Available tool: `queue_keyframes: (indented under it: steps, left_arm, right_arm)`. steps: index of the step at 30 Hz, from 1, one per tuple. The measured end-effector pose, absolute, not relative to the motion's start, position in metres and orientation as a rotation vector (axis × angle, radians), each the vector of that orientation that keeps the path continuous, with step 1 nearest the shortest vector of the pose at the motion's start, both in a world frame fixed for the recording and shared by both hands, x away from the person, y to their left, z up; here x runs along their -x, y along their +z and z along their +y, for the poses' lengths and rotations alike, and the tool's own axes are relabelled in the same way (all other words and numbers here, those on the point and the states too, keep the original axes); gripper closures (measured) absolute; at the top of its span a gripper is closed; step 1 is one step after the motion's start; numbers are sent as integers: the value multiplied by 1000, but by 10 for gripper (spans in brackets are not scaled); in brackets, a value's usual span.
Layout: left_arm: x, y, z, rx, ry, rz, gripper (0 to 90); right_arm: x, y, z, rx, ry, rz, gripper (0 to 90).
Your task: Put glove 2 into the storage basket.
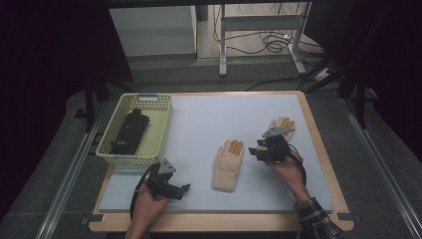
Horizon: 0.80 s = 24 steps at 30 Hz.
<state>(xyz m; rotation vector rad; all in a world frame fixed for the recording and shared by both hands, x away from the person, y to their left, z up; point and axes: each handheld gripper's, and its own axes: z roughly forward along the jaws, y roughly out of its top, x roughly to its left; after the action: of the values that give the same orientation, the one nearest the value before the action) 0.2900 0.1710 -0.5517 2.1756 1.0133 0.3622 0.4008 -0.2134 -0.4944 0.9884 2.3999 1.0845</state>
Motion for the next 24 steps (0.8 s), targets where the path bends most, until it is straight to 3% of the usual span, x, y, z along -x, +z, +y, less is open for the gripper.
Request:
queue_keyframes:
  steps: [8, 16, 24]
  left_arm:
    - [-290, -552, 171, -2176, 362, 1013, 15]
    - [-290, -552, 171, -2172, 362, 1015, 15]
    - [-290, -552, 171, -2176, 362, 1013, 15]
  right_arm:
    - [-422, -489, -263, -1149, 1013, 2254, 397]
    - [-438, -497, -282, -1244, 954, 2183, 309]
    - [-454, -517, -273, -1282, 887, 2171, 329]
